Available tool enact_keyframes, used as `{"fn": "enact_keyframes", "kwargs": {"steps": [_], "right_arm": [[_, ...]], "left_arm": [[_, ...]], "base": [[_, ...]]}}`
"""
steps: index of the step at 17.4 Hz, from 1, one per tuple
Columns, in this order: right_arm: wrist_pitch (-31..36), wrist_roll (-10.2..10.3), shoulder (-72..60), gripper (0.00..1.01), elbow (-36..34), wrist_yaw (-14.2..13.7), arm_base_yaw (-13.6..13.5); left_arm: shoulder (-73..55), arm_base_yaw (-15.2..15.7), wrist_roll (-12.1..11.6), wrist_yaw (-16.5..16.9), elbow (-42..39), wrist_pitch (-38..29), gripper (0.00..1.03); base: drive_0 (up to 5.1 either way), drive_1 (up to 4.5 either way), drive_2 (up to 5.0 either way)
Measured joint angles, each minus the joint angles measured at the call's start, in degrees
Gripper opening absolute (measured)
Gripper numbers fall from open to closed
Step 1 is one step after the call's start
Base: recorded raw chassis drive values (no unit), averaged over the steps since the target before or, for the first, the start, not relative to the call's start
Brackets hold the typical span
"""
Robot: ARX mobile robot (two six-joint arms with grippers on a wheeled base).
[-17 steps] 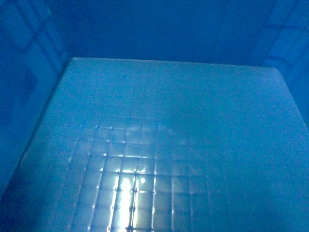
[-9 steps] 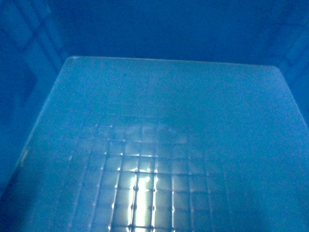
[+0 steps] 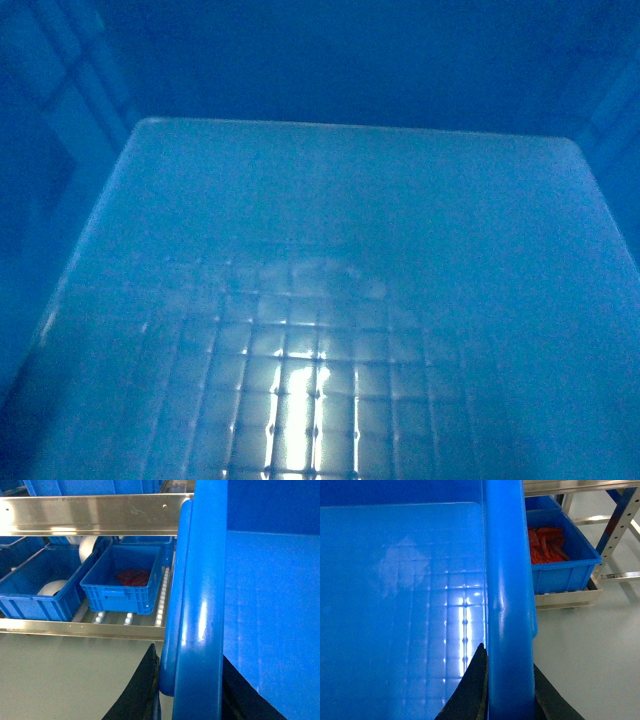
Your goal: Place box next to blue box on left shelf
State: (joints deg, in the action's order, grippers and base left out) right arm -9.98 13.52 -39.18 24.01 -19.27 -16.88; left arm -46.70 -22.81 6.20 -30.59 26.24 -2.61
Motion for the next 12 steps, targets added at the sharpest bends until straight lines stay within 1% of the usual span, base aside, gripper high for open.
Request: {"fn": "enact_keyframes", "kwargs": {"steps": [12], "right_arm": [[0.0,0.0,0.0,0.09,0.0,0.0,0.0]], "left_arm": [[0.0,0.0,0.0,0.0,0.0,0.0,0.20]], "base": [[0.0,0.00,0.0]]}}
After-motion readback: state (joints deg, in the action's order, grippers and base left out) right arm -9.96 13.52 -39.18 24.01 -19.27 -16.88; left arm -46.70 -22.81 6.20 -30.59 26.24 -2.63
